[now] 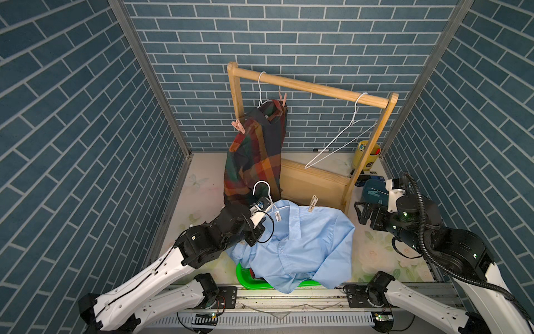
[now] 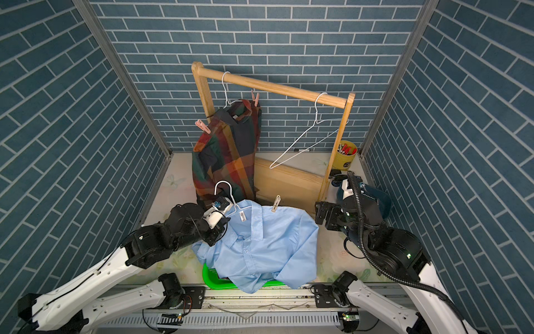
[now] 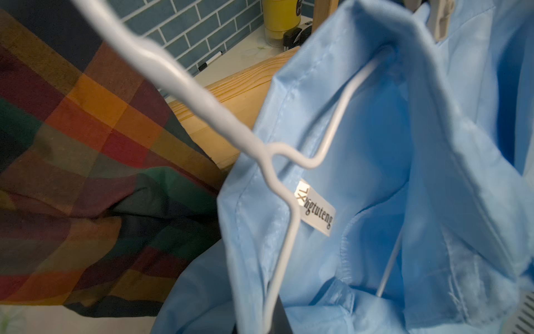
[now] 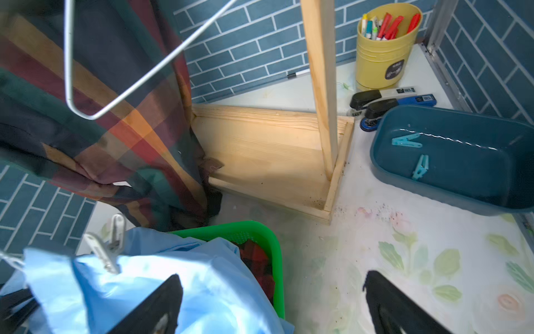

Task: Remove the clothespins securing long-sleeve shirts to the hanger
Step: Place the long-sleeve shirt at the bin, then remove the clamp from the hanger.

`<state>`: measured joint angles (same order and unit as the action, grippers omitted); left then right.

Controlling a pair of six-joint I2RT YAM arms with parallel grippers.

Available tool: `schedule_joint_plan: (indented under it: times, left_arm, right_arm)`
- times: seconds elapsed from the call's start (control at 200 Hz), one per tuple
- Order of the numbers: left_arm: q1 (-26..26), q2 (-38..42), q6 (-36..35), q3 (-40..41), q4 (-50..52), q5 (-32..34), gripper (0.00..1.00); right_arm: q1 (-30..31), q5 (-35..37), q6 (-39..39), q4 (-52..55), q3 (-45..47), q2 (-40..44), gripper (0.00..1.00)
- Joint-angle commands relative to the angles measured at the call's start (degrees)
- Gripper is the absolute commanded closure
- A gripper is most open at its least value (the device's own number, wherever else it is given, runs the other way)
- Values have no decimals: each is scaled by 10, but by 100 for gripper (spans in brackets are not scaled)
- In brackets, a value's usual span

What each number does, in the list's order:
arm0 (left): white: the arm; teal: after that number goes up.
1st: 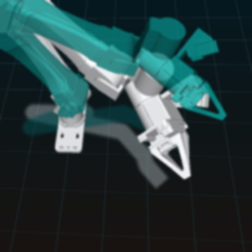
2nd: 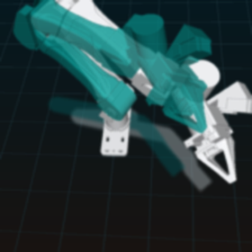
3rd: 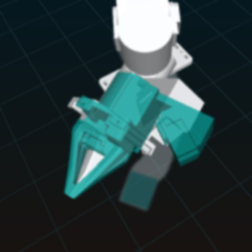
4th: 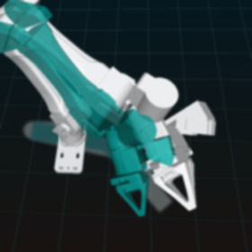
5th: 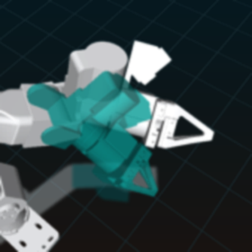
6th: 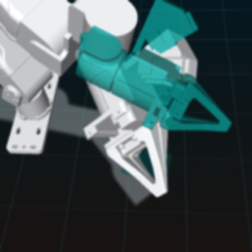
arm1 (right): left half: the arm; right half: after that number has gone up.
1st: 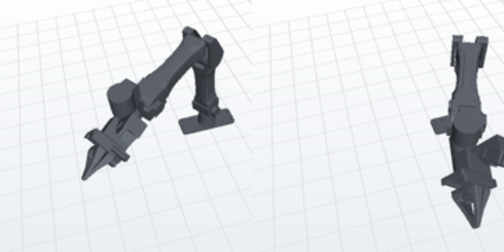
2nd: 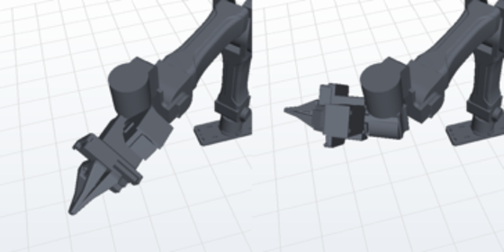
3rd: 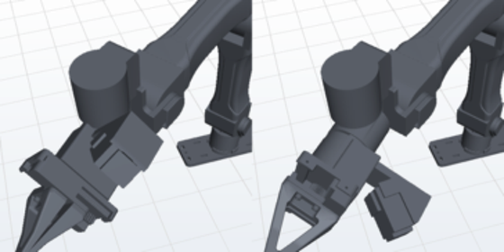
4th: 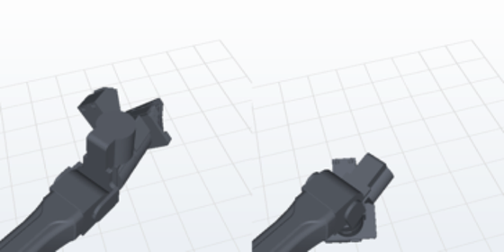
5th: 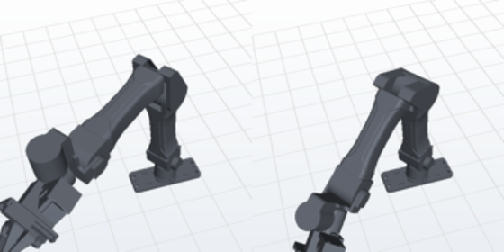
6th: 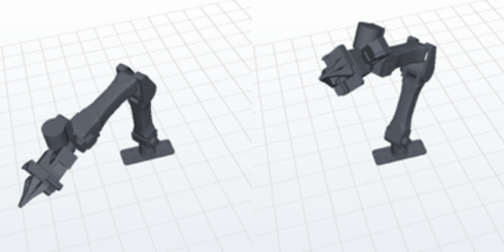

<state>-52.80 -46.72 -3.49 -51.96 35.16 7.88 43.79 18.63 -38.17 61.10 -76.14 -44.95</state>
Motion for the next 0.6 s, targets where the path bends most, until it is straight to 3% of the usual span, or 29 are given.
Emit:
schedule_joint_plan:
  times: [0.0,0.085,0.205,0.28,0.43,0.595]
  left_arm:
    - [-2,27,-64,34,-92,71,100]
    - [-2,46,-93,69,-121,56,100]
    - [-2,94,-156,138,-177,11,100]
    - [-2,116,-203,174,-213,7,100]
    - [-3,108,-236,174,-224,46,100]
    - [-3,79,-289,169,-257,57,100]
  right_arm:
    - [-1,-74,69,-86,-7,-32,1]
    - [-1,-146,117,-125,-11,-74,1]
    - [-1,-327,176,-202,3,-112,1]
    - [-1,-397,195,-213,-7,-131,1]
    - [-2,-436,223,-170,-36,-153,4]
    - [-3,-450,196,-134,-36,-165,9]
